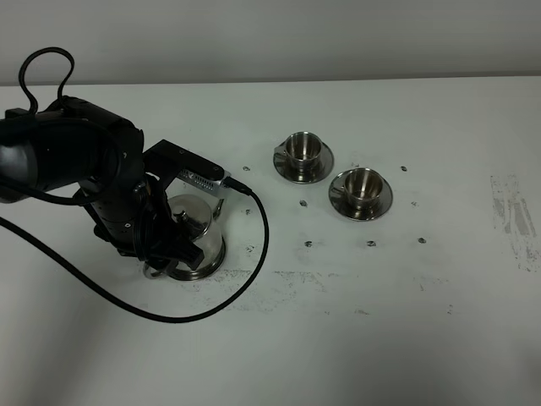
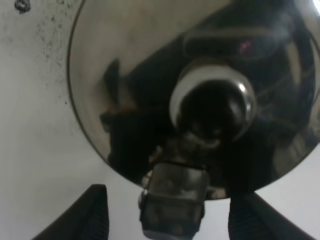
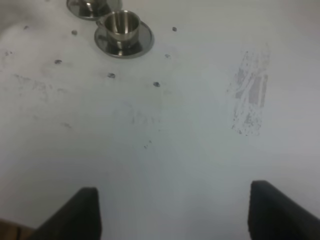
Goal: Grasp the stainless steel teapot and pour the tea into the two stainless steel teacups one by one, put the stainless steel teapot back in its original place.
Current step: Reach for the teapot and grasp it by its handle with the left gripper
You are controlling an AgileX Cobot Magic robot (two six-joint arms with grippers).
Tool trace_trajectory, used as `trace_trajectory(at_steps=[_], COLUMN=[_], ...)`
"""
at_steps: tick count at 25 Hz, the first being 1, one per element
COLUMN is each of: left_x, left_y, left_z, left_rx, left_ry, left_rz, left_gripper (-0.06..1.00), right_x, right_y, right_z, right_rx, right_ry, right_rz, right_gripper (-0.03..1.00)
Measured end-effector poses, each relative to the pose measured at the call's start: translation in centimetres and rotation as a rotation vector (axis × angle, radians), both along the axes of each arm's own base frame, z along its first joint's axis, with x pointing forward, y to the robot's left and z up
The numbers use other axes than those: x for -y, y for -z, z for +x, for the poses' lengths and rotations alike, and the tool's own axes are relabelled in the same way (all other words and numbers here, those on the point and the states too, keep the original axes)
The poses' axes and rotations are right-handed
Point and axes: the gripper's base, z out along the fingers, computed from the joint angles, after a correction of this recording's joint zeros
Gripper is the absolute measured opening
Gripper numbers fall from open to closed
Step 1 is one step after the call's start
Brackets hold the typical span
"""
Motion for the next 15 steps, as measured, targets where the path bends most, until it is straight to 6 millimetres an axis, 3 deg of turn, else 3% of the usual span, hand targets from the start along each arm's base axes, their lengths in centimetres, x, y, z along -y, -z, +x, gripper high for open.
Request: trace_trajectory(at_steps=[15], left_x=[0.10], left_y=[0.01], left_z=[-0.07], left_rx=[-0.008], left_ry=[-0.010], left_rz=[-0.012], left_gripper=[0.51], right_x=[0.00], right_y=[0.00], right_z=[0.00], right_rx=[0.000], right_ry=[0.000], right_rz=[0.000], right_gripper=[0.59])
